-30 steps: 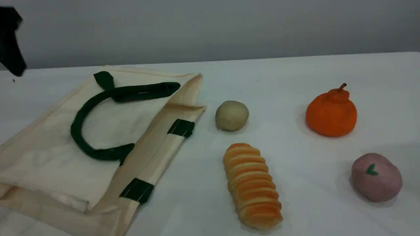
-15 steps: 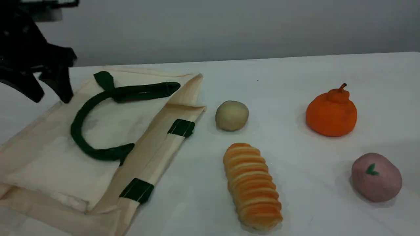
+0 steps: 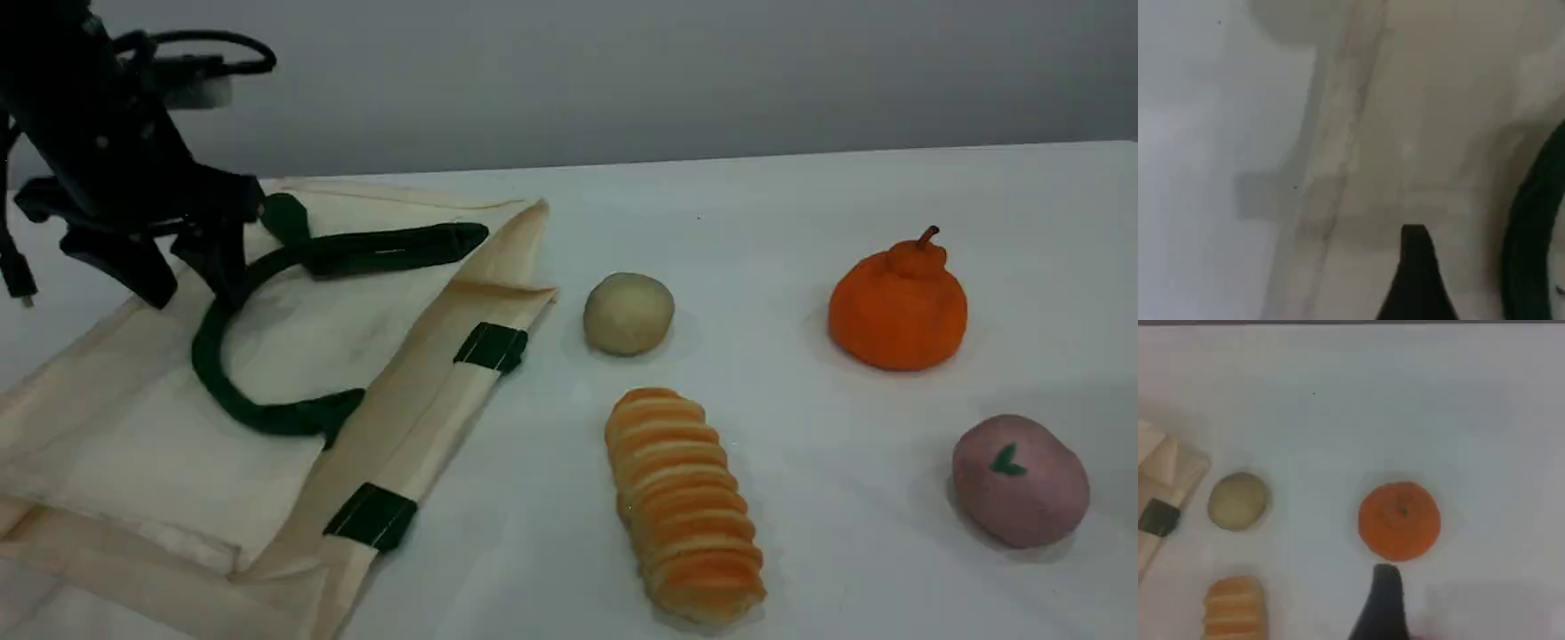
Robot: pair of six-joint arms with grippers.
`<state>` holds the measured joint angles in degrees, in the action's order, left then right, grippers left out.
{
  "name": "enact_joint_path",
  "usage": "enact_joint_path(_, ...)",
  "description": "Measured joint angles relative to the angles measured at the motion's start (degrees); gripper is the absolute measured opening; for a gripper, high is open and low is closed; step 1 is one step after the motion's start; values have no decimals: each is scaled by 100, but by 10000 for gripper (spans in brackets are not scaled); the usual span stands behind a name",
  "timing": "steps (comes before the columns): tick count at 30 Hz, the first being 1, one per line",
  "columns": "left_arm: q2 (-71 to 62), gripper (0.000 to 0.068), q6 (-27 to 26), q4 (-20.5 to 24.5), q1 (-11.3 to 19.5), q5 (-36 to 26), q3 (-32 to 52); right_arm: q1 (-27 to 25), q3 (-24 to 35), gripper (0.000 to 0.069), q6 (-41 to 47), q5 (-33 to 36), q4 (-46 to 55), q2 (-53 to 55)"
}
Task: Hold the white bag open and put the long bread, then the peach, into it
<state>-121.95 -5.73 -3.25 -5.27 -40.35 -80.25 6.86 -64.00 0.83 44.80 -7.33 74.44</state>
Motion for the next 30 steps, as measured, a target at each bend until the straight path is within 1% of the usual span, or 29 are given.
enact_joint_path(5,-137,472,0,-38,-99,99,-21,0,0,586,0,0,0,-5)
enact_joint_path(12,-282,471,0,32,-200,128,-48,0,0,586,0,-11,0,-5)
enact_joint_path(15,-282,451,0,20,-202,134,-48,0,0,586,0,-11,0,-5)
enact_joint_path(19,-288,378,0,8,-207,134,-48,0,0,586,0,-11,0,-5)
enact_joint_path(22,-288,296,0,8,-207,134,-48,0,0,586,0,-11,0,0)
enact_joint_path(25,-288,193,0,8,-207,139,-48,0,0,586,0,-11,0,0)
enact_joint_path(28,-288,108,0,3,-207,139,-48,0,0,586,0,-5,0,0)
enact_joint_path(30,-293,94,0,-20,-207,139,-48,0,0,586,0,1,0,0)
